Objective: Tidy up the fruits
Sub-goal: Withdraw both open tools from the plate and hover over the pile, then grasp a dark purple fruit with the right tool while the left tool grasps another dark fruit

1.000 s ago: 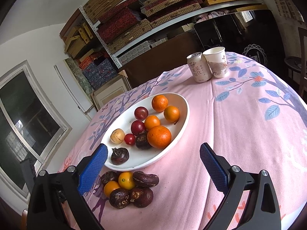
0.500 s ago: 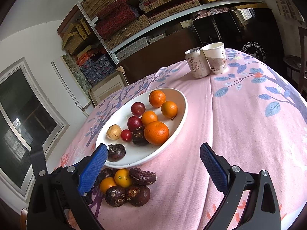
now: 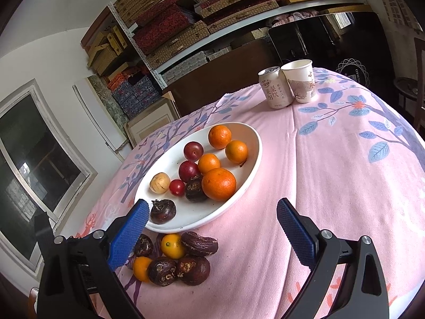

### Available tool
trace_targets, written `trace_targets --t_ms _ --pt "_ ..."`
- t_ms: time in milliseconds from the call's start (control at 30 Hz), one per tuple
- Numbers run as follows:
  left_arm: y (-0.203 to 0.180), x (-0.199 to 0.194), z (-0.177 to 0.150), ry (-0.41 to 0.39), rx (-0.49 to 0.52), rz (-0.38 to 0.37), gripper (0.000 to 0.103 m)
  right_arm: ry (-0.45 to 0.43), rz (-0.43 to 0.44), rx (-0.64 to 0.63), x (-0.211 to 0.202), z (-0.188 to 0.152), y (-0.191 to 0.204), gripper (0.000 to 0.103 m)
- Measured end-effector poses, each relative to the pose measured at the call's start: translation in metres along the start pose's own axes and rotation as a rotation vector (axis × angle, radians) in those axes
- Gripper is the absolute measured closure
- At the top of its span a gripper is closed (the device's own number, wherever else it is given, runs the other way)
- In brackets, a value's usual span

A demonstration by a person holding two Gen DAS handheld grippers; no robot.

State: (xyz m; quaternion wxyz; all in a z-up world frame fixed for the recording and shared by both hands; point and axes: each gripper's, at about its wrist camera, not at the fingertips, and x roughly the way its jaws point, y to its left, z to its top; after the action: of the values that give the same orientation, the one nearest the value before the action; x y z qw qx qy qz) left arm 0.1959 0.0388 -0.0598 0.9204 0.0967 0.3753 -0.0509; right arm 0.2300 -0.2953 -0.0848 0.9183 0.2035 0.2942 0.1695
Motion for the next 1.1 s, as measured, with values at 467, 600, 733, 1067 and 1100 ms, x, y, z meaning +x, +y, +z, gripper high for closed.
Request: trace_targets --t_ms 467,600,733,1067,1100 --pt "-0.007 0.042 0.020 0.099 -0.087 -0.194 0.004 0.033 0.001 -0.063 0.002 -0.004 0.011 0.006" --pt "-0.005 0.041 0.013 0.119 -0.101 -0.258 0.004 0.106 0.027 -0.118 0.008 -0.013 0.020 0.011" --pt "-0.007 0.043 0.015 0.117 -0.100 -0.263 0.004 0.192 0.053 -0.168 0.021 -0.025 0.030 0.032" --pt "-0.006 0.047 0.021 0.117 -0.106 -0.208 0.004 0.293 0.056 -0.133 0.057 -0.035 0.027 0.050" --pt "-0.006 0.047 0.021 0.118 -0.110 -0.210 0.004 0.296 0.068 -0.123 0.059 -0.035 0.026 0.048"
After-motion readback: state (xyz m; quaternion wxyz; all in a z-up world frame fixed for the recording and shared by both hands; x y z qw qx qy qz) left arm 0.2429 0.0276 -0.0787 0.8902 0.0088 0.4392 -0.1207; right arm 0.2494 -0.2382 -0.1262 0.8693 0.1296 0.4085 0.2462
